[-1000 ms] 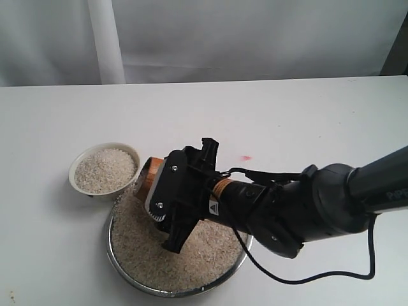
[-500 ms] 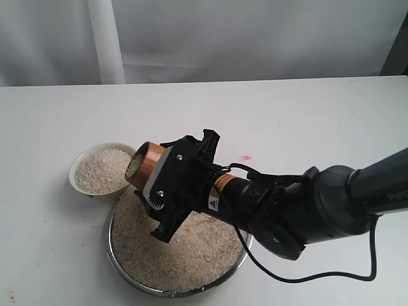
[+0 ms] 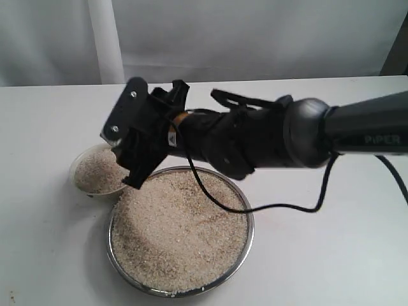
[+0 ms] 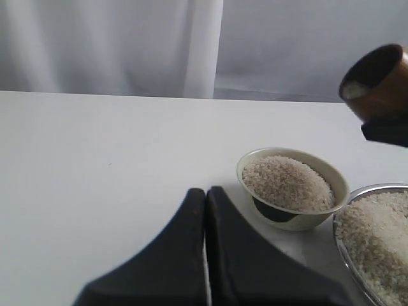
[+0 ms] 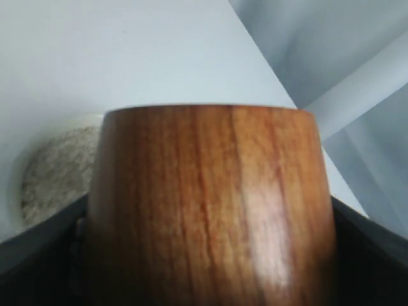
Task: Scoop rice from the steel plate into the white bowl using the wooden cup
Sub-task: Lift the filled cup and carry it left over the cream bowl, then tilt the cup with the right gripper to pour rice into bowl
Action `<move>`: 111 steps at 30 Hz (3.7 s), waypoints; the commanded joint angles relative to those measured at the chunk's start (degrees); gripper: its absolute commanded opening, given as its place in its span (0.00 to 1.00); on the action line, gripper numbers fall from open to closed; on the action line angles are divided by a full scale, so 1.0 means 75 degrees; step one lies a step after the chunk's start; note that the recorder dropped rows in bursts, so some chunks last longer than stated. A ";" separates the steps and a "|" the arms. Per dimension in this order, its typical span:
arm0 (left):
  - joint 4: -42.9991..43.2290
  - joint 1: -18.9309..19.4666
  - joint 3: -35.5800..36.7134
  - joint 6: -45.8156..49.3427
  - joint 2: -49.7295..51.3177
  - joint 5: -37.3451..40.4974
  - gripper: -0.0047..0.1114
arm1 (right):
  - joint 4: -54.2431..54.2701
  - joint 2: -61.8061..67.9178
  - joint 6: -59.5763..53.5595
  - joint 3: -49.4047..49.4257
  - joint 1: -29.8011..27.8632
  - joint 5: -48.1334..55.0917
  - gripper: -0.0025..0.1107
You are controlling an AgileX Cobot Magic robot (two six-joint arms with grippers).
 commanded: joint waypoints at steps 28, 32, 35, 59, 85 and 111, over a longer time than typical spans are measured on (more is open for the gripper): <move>-0.0036 -0.0032 -0.0022 -0.0024 -0.0023 -0.0042 0.04 | -0.2103 0.1677 -0.2377 -0.3464 0.0395 0.4327 0.02; -0.0036 -0.0032 -0.0022 -0.0024 -0.0023 -0.0042 0.04 | -0.2447 0.1834 -0.2451 -0.3913 0.0494 0.4806 0.02; -0.0036 -0.0032 -0.0022 -0.0024 -0.0023 -0.0042 0.04 | -0.2628 0.1898 -0.2724 -0.4103 0.0569 0.4947 0.02; -0.0036 -0.0032 -0.0022 -0.0022 -0.0023 -0.0042 0.04 | -0.4689 0.1916 -0.3236 -0.4119 0.0851 0.5208 0.02; -0.0036 -0.0032 -0.0022 -0.0047 -0.0023 -0.0042 0.04 | -0.6700 0.1916 -0.3286 -0.4119 0.1115 0.5164 0.02; -0.0036 -0.0032 -0.0022 -0.0024 -0.0023 -0.0042 0.04 | -0.5693 0.1916 -0.2408 -0.4119 0.1289 0.5442 0.02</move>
